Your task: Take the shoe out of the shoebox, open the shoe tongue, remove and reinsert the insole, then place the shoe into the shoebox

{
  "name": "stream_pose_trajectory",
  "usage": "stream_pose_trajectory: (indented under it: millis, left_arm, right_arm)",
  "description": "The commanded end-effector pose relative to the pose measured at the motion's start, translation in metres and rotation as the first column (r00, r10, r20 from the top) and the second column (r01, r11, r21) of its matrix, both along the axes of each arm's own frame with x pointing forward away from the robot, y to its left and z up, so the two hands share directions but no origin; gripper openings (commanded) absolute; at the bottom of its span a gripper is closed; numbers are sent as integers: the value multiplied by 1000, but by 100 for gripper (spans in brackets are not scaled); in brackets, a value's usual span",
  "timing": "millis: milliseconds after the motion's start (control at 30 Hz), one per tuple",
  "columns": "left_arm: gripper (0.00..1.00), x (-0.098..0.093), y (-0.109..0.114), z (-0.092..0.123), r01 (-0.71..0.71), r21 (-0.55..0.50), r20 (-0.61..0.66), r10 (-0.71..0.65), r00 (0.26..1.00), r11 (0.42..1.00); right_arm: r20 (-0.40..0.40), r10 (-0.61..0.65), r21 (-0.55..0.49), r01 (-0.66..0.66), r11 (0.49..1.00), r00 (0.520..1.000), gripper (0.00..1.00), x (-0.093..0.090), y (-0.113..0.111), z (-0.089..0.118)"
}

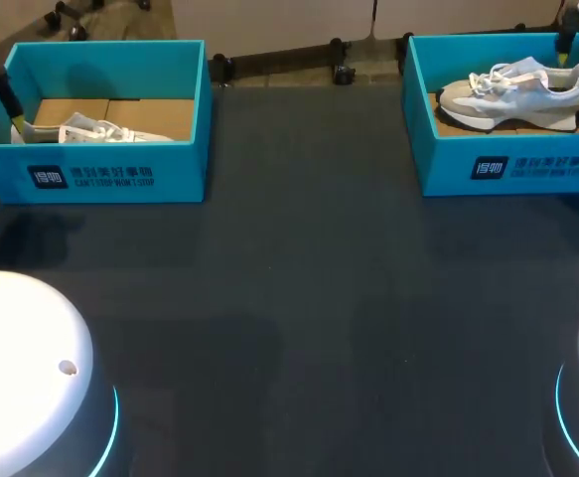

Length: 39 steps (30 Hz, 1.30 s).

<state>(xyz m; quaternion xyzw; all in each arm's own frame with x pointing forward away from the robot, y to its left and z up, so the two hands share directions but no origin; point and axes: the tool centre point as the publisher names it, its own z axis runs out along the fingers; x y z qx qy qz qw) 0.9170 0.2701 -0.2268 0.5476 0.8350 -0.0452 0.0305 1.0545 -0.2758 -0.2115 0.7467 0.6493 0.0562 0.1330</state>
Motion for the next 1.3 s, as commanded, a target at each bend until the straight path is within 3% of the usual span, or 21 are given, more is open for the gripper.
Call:
stream_pose_trajectory:
  millis: [33, 567, 600, 700, 733, 933, 1300]
  left_arm:
    - [100, -2, 0, 0, 0, 2, 4, 0, 1000, 1000]
    - [100, -2, 0, 0, 0, 2, 4, 0, 1000, 1000]
    - [100, -2, 0, 0, 0, 2, 4, 0, 1000, 1000]
    - [100, -2, 0, 0, 0, 2, 4, 0, 1000, 1000]
    - [100, -2, 0, 0, 0, 2, 4, 0, 1000, 1000]
    - [100, -2, 0, 0, 0, 2, 4, 0, 1000, 1000]
    - [100, -2, 0, 0, 0, 2, 4, 0, 1000, 1000]
  right_arm:
    - [-16, -28, -9, 27, 1000, 999, 100, 3, 3, 2]
    - [-16, -28, -9, 27, 1000, 999, 100, 3, 3, 2]
    - [-4, -52, 34, 52, 998, 999, 100, 7, 5, 0]
    - [13, -89, 14, 89, 996, 996, 100, 20, 4, -4]
    - [23, -127, 23, 126, 992, 992, 100, 32, -1, -8]
    - [1, -167, 14, 167, 986, 986, 100, 61, -8, -19]
    - [-53, -161, 15, 162, 987, 986, 100, 83, -26, -44]
